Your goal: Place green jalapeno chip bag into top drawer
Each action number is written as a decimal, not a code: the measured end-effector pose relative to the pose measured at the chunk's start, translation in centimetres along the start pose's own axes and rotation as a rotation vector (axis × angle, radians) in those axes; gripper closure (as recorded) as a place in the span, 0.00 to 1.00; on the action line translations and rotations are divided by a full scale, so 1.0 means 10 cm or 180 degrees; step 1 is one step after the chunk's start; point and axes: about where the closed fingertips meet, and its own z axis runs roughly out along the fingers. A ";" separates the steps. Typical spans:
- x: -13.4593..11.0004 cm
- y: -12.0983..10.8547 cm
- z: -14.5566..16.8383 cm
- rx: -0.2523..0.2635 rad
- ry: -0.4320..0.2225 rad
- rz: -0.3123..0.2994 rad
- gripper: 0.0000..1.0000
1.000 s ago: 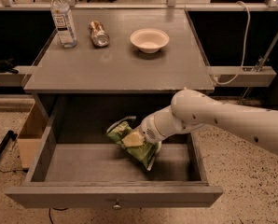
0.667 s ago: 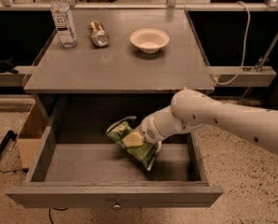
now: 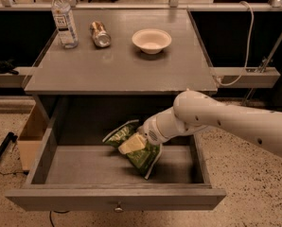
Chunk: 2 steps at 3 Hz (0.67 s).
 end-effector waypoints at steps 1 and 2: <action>0.00 0.00 0.00 0.0000 0.0000 0.0000 0.00; 0.00 0.00 0.00 0.0000 0.0000 0.0000 0.00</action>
Offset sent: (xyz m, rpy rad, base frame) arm 0.0000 0.0000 0.0000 0.0000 0.0000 0.0000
